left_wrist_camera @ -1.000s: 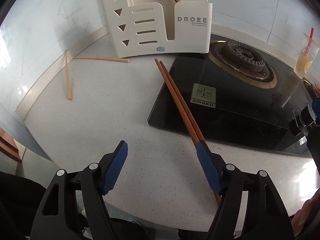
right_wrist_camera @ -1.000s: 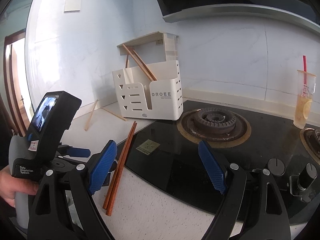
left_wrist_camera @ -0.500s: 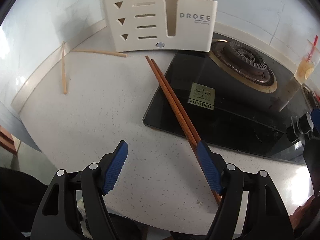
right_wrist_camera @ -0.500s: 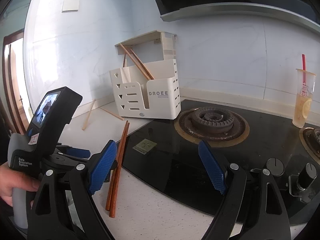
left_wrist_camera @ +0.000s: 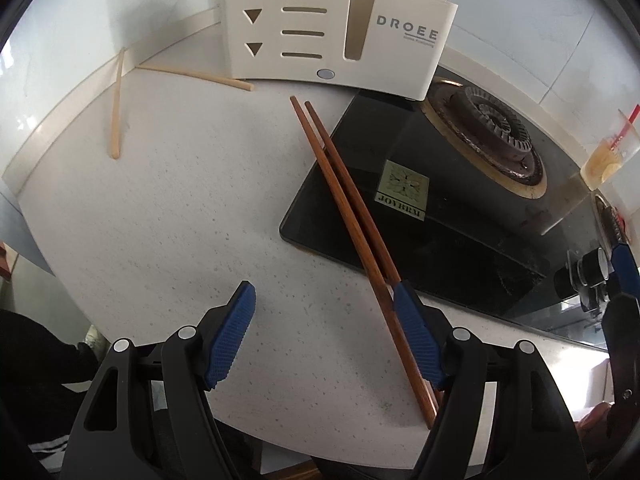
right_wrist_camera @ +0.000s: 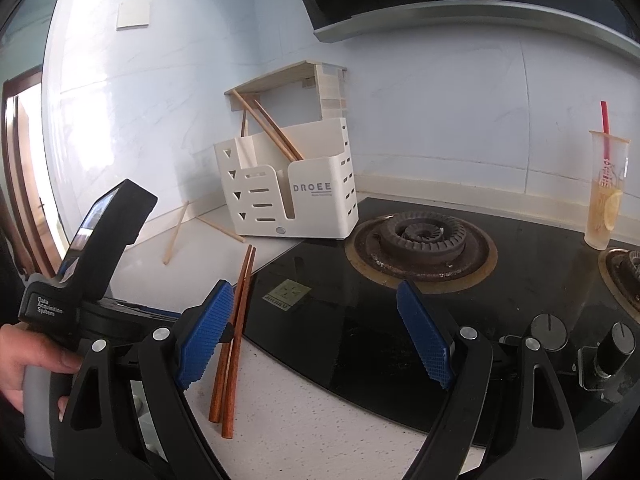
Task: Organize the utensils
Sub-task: 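Close the left gripper on one reddish chopstick while the right gripper closes on the other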
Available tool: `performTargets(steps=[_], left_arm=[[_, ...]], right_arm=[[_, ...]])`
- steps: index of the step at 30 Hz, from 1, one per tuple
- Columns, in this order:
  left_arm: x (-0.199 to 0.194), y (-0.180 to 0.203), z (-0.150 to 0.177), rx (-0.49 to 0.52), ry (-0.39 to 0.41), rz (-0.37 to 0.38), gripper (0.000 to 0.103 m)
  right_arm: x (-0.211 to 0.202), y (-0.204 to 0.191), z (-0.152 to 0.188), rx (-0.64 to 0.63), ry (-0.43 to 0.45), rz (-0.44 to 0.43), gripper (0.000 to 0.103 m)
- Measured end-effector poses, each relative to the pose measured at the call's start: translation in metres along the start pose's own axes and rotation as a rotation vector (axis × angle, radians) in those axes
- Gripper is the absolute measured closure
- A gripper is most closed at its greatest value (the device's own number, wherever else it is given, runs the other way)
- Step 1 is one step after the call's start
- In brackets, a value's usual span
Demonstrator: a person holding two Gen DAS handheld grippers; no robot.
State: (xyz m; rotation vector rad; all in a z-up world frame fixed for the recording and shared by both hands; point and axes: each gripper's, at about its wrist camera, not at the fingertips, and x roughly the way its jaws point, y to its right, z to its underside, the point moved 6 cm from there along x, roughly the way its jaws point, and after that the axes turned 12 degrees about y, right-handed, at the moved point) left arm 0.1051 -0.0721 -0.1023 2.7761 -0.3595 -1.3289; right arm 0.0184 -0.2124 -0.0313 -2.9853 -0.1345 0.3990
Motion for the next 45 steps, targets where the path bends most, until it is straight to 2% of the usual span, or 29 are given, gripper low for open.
performTargets(steps=[3, 7, 11, 16, 21, 26, 31, 38, 45], left_arm=[[0.001, 0.002, 0.001, 0.004, -0.014, -0.011, 0.033], [0.003, 0.003, 0.0, 0.021, -0.018, -0.037, 0.04], [0.003, 0.001, -0.001, 0.025, -0.018, -0.043, 0.046], [0.002, -0.003, -0.002, 0.023, -0.031, -0.033, 0.051], [0.001, -0.012, -0.004, 0.013, -0.051, -0.023, 0.065], [0.0, -0.02, -0.005, -0.012, -0.082, -0.003, 0.075], [0.0, -0.021, -0.004, -0.001, -0.1, -0.005, 0.079], [0.001, -0.02, -0.005, 0.013, -0.112, -0.01, 0.082], [0.002, -0.021, -0.006, 0.017, -0.128, -0.014, 0.082]], right_arm=[[-0.001, -0.001, -0.001, -0.003, 0.002, -0.001, 0.019], [0.0, -0.002, 0.0, -0.012, -0.007, 0.0, 0.019], [0.002, -0.003, 0.006, -0.021, -0.044, 0.002, 0.019], [0.011, -0.001, 0.016, -0.019, -0.123, -0.005, 0.019], [0.022, -0.008, 0.028, -0.008, -0.221, -0.067, 0.019], [0.031, -0.026, 0.038, -0.048, -0.306, -0.126, 0.019], [0.038, -0.043, 0.045, -0.116, -0.359, -0.144, 0.019], [0.049, -0.054, 0.054, -0.168, -0.434, -0.149, 0.038], [0.06, -0.049, 0.062, -0.185, -0.485, -0.121, 0.043]])
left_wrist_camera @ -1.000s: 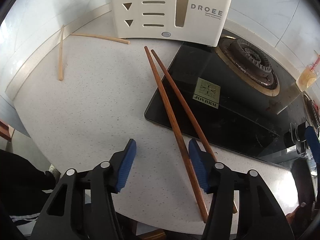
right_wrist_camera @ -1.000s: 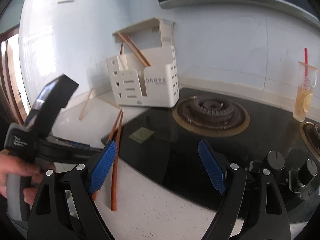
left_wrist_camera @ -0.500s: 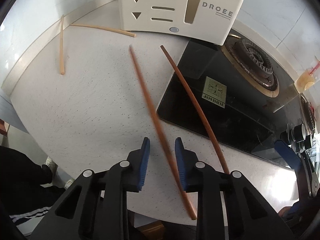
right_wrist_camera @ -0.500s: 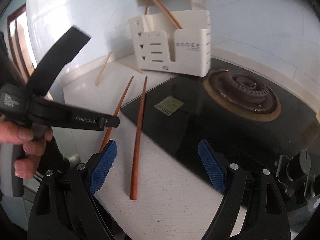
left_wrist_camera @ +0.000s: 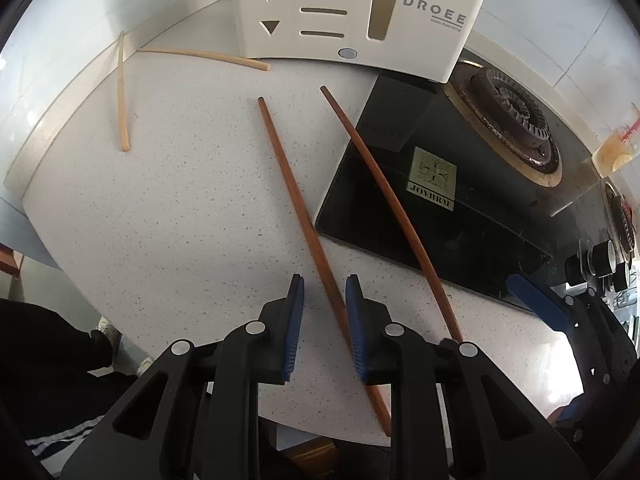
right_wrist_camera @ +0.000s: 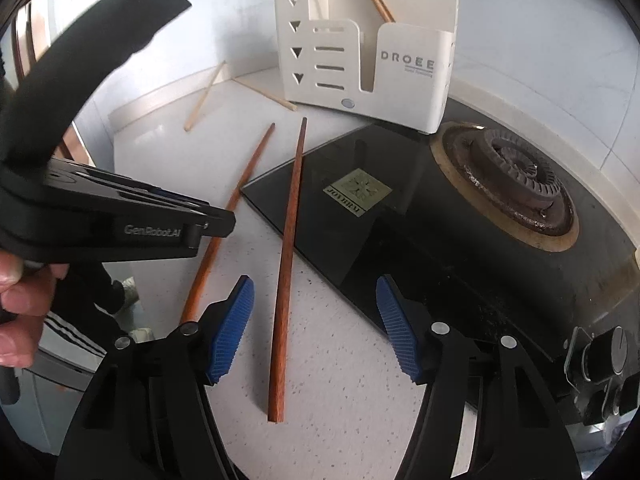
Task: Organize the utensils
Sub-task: 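Close the left gripper on one reddish chopstick while the right gripper closes on the other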
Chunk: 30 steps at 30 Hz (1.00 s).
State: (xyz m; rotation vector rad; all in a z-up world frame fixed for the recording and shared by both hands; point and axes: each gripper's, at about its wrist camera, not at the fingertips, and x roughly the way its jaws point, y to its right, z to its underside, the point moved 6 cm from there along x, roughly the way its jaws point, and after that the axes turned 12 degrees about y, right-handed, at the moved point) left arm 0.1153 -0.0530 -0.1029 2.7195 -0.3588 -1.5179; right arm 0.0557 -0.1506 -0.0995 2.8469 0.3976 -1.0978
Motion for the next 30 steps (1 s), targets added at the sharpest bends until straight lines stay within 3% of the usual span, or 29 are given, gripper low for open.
performTargets(steps=[6, 10, 17, 25, 30], left_arm=[[0.002, 0.001, -0.003, -0.005, -0.016, -0.016, 0.083], [0.004, 0.0, -0.004, -0.015, -0.04, -0.04, 0.092], [0.007, 0.004, -0.006, 0.003, -0.083, -0.088, 0.095], [0.01, 0.011, -0.01, 0.027, -0.094, -0.09, 0.095], [0.009, 0.006, -0.01, 0.021, -0.087, -0.058, 0.096]], right_arm=[[0.007, 0.003, 0.0, -0.018, -0.029, 0.013, 0.057], [0.007, 0.001, -0.002, -0.043, -0.049, 0.015, 0.075], [0.011, -0.009, 0.0, -0.084, -0.079, -0.003, 0.089], [0.01, -0.012, 0.0, -0.11, -0.087, -0.015, 0.09], [0.005, -0.003, -0.004, -0.044, -0.059, -0.008, 0.095]])
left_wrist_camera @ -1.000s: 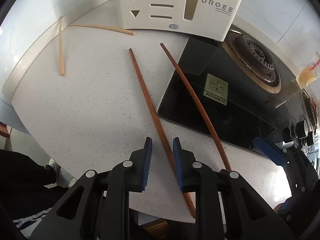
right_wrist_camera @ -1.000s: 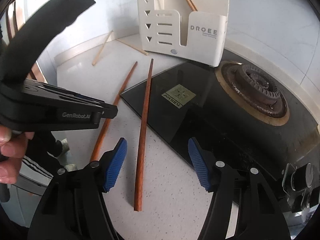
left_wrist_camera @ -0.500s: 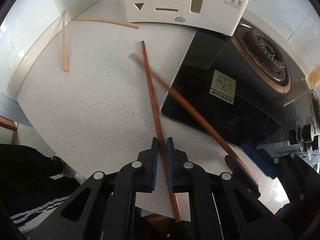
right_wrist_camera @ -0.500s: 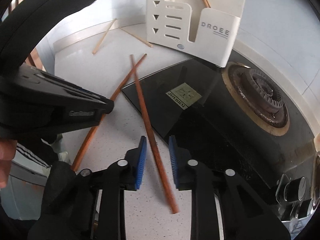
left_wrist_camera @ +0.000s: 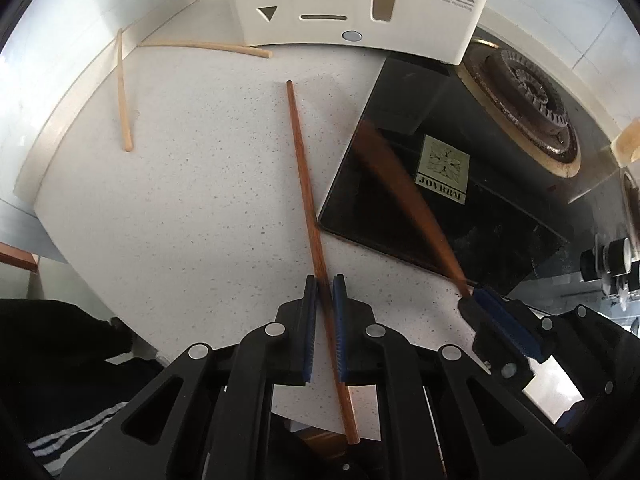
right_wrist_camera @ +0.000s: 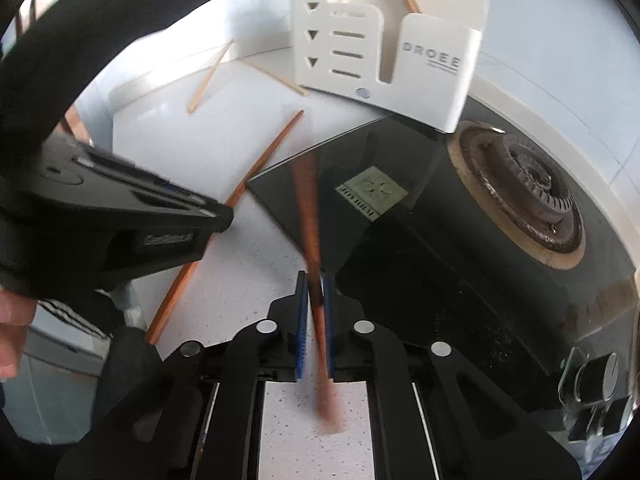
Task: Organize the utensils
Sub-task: 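Close the left gripper on one reddish chopstick while the right gripper closes on the other, then lift the reddish chopsticks and carry them over the DROEE holder with both grippers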
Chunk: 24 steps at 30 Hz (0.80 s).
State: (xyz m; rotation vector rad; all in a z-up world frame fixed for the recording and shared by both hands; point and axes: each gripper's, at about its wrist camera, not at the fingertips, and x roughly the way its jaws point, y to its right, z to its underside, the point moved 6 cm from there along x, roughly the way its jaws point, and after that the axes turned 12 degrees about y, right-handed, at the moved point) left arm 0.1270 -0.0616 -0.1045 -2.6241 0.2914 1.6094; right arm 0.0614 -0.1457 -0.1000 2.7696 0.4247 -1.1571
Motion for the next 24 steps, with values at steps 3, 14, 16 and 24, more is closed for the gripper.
performTargets(steps=[3, 14, 16, 24], left_arm=[[-0.001, -0.005, 0.001, 0.006, 0.013, 0.003, 0.096], [-0.001, -0.01, 0.001, 0.015, 0.028, 0.033, 0.096], [-0.001, -0.01, 0.002, 0.014, 0.03, 0.038, 0.096], [-0.007, -0.013, 0.0, 0.023, 0.081, 0.049, 0.096]], right_arm=[[-0.001, 0.004, 0.001, 0.026, -0.002, -0.009, 0.095], [-0.005, 0.011, 0.002, 0.127, -0.005, -0.044, 0.096], [-0.006, 0.013, 0.004, 0.134, -0.004, -0.034, 0.096], [-0.011, 0.01, 0.002, 0.152, 0.016, -0.033, 0.096]])
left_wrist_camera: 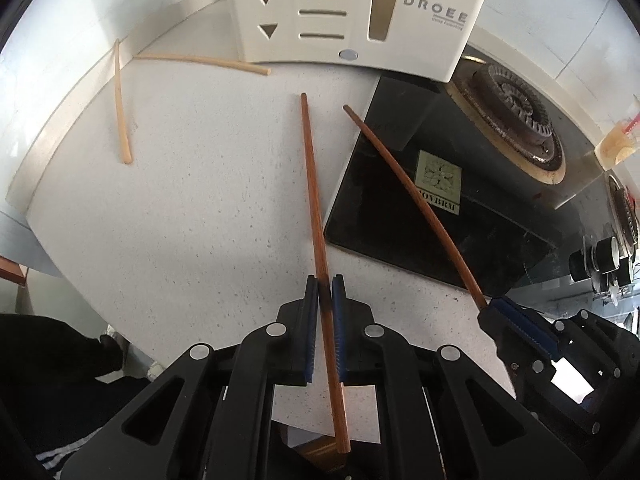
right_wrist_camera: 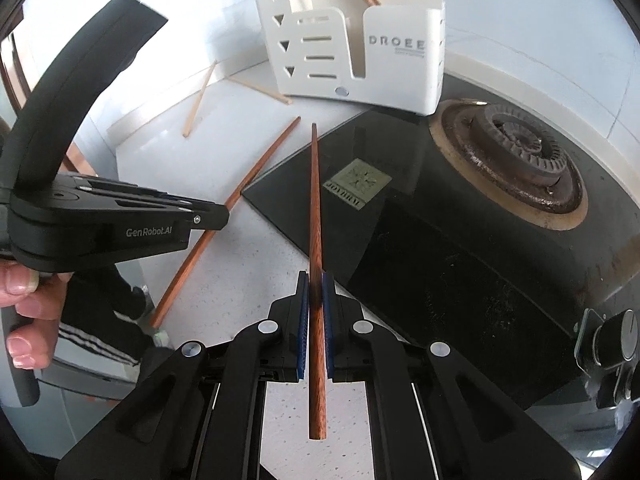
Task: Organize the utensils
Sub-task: 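Lift the reddish chopsticks and carry them over the DROEE holder with both grippers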
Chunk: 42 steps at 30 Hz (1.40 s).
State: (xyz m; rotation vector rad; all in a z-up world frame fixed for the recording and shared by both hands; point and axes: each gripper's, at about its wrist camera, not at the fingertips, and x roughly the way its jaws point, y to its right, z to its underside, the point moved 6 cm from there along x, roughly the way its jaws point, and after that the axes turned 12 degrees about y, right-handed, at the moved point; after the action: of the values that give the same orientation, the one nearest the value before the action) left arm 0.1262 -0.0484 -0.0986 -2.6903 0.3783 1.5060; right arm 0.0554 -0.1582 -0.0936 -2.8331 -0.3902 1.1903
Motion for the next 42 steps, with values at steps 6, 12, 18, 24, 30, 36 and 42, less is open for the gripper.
performTargets(steps=[6, 12, 18, 24, 30, 36, 42], left_arm=[[-0.005, 0.005, -0.003, 0.021, 0.027, 0.008, 0.097], [0.001, 0.007, -0.003, 0.025, 0.02, 0.008, 0.097], [0.002, 0.011, -0.001, 0.048, 0.01, -0.006, 0.097], [0.008, 0.012, 0.001, 0.059, -0.003, -0.022, 0.097], [0.009, 0.017, -0.001, 0.078, -0.011, -0.029, 0.097], [0.008, 0.019, -0.002, 0.094, -0.006, -0.032, 0.097], [0.006, 0.016, -0.001, 0.086, 0.014, -0.017, 0.097]], right_arm=[[0.001, 0.007, 0.001, 0.014, -0.011, 0.027, 0.096], [0.007, 0.005, 0.004, -0.017, -0.043, 0.036, 0.096], [0.007, -0.003, 0.007, -0.062, -0.071, 0.039, 0.096], [0.011, -0.004, 0.013, -0.084, -0.105, 0.045, 0.096], [0.014, -0.004, 0.014, -0.091, -0.111, 0.042, 0.096], [0.016, -0.006, 0.012, -0.114, -0.129, 0.039, 0.096], [0.014, -0.004, 0.012, -0.077, -0.097, 0.036, 0.096]])
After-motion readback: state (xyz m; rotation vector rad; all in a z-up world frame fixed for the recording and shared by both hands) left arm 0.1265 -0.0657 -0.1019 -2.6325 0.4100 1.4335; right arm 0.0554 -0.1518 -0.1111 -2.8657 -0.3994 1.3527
